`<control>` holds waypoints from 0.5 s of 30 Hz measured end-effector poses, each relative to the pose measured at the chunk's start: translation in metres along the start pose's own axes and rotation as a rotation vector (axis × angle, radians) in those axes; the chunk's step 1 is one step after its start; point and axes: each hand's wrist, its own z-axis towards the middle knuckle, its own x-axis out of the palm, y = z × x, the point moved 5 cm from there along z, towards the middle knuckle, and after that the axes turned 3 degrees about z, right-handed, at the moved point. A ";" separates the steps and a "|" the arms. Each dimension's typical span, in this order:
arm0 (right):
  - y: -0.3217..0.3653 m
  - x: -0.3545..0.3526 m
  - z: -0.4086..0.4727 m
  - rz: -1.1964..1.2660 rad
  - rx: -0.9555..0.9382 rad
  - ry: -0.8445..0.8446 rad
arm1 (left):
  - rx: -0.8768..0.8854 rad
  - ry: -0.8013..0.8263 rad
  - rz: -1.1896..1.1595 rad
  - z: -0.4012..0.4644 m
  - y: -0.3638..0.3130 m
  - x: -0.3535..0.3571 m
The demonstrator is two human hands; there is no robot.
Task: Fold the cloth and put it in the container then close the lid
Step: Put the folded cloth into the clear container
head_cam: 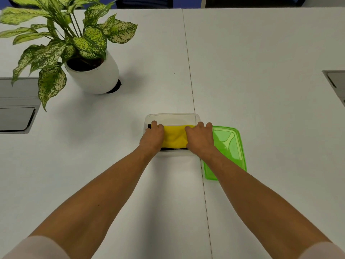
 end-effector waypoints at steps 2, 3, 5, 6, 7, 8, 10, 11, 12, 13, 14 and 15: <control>0.002 0.001 0.000 -0.030 -0.008 0.007 | 0.027 -0.010 0.057 0.003 0.000 0.001; 0.002 0.002 0.000 -0.049 -0.018 0.006 | 0.041 -0.018 0.103 0.005 -0.001 0.001; 0.002 0.005 0.003 -0.089 -0.029 0.000 | 0.060 -0.044 0.220 0.006 0.000 0.002; 0.003 0.005 0.003 -0.111 -0.041 -0.016 | 0.071 -0.060 0.287 0.006 -0.001 0.001; 0.005 0.006 0.003 -0.153 -0.061 -0.029 | 0.088 -0.075 0.356 0.006 -0.001 0.001; 0.006 0.007 0.004 -0.198 -0.082 -0.036 | 0.110 -0.091 0.419 0.007 -0.002 -0.001; 0.009 0.004 0.005 -0.225 -0.117 -0.065 | 0.141 -0.110 0.505 0.008 -0.001 -0.003; 0.009 0.003 0.006 -0.243 -0.122 -0.068 | 0.154 -0.105 0.525 0.009 -0.001 -0.003; 0.008 0.005 0.007 -0.239 -0.131 -0.038 | 0.167 -0.095 0.537 0.010 0.000 -0.003; 0.008 0.007 0.008 -0.210 -0.145 -0.003 | 0.183 -0.082 0.545 0.011 0.000 -0.003; 0.007 0.010 0.009 -0.189 -0.141 0.048 | 0.203 -0.072 0.552 0.012 0.001 -0.002; 0.006 0.010 0.010 -0.184 -0.126 0.083 | 0.220 -0.066 0.554 0.013 0.001 0.000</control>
